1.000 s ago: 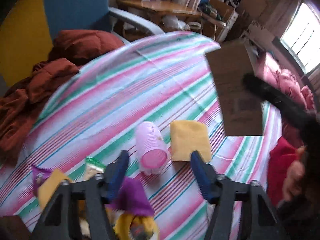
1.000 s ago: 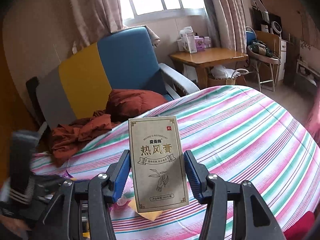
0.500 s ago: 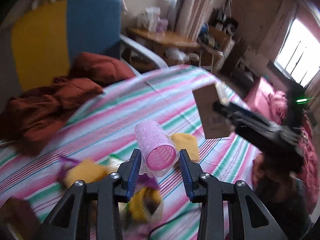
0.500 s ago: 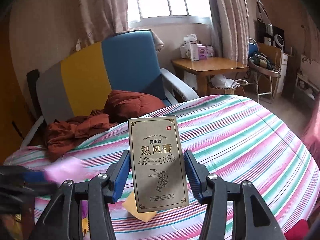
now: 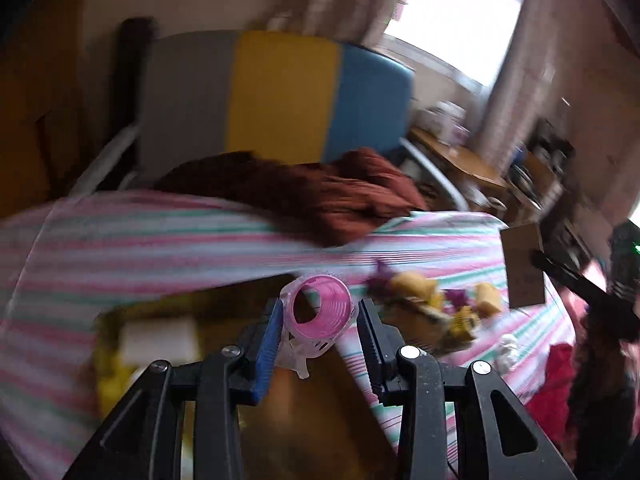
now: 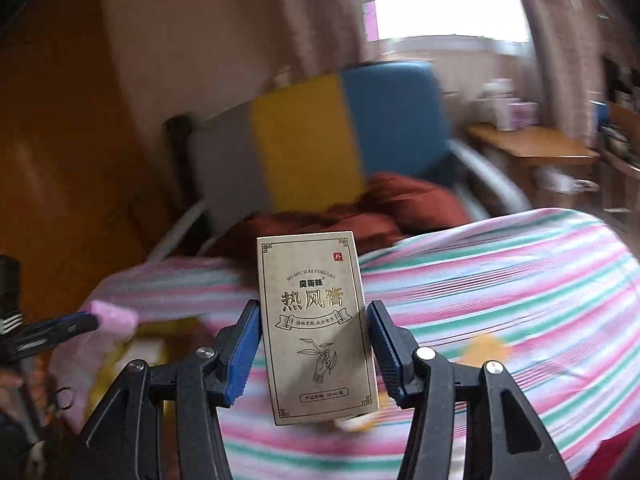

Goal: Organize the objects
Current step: 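Carry both items to the gold tray and release the cream box from the right gripper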

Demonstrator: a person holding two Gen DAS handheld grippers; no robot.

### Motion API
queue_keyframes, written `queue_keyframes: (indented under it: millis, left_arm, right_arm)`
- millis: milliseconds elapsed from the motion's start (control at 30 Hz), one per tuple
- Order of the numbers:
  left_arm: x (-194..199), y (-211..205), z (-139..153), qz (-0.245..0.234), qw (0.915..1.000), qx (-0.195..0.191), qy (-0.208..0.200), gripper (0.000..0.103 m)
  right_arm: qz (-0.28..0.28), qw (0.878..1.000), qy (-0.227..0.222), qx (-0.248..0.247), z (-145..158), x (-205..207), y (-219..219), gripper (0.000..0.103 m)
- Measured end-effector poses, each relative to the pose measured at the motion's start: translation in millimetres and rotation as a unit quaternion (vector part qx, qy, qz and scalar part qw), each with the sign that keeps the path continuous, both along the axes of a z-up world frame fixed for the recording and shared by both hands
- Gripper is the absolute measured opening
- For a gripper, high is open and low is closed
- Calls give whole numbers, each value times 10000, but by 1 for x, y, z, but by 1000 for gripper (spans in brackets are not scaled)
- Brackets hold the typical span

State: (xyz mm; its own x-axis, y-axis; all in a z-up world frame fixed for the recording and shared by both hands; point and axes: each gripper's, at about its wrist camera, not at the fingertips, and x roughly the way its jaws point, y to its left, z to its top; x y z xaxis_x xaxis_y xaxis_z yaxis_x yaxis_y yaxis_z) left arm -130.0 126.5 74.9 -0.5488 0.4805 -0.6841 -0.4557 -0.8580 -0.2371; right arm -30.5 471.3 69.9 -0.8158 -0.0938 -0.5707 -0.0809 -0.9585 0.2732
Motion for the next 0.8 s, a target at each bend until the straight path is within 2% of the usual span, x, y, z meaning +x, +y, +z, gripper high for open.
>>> queue_keyframes:
  millis: [133,200,367,433,600,800]
  left_arm:
    - [5,-57,-27,461,9987,72,-216,38]
    - [8,-77,-42,625,9974,135,-336,38]
    - [19,-101,-70,708,9955,239,-575,38]
    - [23,-104,-75,695,9952,305,-614,38]
    - [37,-105,-70,472,9958,577,-537,38]
    - [43,-76,-81,-10,9949,711,-717,38]
  right_arm:
    - [793,9964,-298,-39,-12,-16,-73,53]
    - [1144,9916,-605,-51,-27,-29,-110,53]
    - [1609,9783,-1307,68,-67,-63,-181,53]
    - [1620,9764,-1418,175,-75,-77,-199,53]
    - [1456,9793,-1376,297,-72,-99,-215,53]
    - [1331,9783,-1485,571,-72,-113,-221,53]
